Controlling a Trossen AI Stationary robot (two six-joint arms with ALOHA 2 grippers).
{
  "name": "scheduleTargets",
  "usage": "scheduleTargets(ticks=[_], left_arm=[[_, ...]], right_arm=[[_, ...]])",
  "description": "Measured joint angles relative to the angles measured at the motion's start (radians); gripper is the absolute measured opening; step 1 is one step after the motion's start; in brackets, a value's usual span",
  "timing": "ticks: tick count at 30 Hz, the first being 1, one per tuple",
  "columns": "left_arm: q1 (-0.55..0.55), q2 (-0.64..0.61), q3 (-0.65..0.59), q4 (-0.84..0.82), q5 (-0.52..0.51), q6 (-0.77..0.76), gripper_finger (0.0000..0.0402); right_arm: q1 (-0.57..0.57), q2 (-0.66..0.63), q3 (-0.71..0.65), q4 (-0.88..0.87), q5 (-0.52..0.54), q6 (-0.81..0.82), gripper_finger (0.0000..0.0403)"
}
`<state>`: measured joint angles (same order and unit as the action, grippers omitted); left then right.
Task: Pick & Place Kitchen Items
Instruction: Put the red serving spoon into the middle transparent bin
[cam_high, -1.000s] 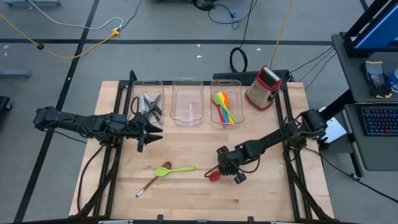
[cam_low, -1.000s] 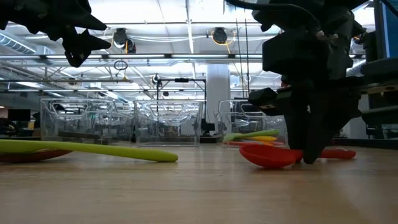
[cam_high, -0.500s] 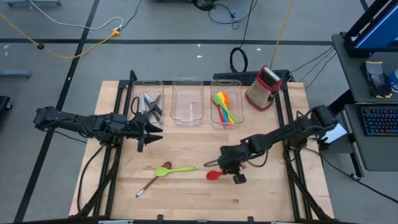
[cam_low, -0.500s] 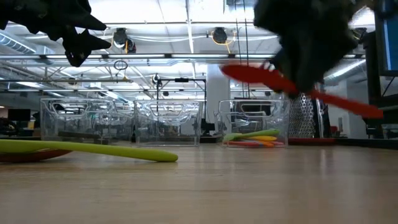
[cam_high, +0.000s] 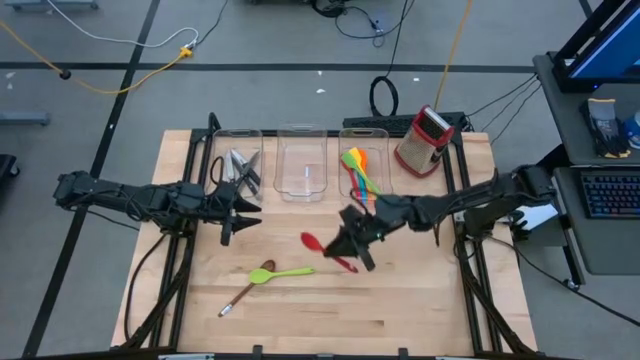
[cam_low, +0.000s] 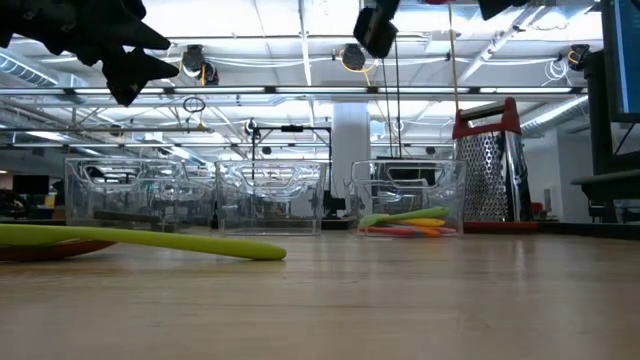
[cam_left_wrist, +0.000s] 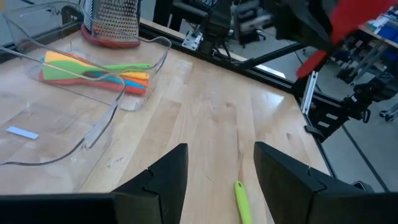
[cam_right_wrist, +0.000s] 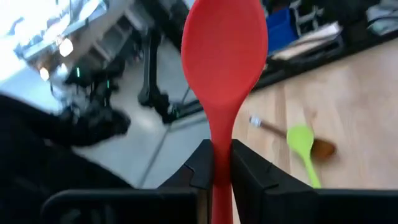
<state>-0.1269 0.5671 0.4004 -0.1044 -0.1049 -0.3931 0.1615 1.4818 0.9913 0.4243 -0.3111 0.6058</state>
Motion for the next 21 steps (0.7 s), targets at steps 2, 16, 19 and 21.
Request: scheduleTargets(ticks=[2, 16, 19, 21], left_arm=[[0.000, 0.000, 0.000, 0.000, 0.000, 0.000, 0.0189], [0.000, 0.000, 0.000, 0.003, -0.001, 0.020, 0.0189], [0.000, 0.000, 0.000, 0.003, -0.001, 0.012, 0.0189], [0.000, 0.000, 0.000, 0.003, -0.002, 0.004, 0.0189]], right_arm=[[-0.030, 0.002, 0.000, 0.040, 0.005, 0.033, 0.0024], [-0.224, 0.000, 0.000, 0.379, 0.256, 0.118, 0.0024], [-0.263, 0.000, 0.000, 0.427, 0.311, 0.113, 0.0024], [-0.286, 0.000, 0.000, 0.447, 0.350, 0.111, 0.0024]])
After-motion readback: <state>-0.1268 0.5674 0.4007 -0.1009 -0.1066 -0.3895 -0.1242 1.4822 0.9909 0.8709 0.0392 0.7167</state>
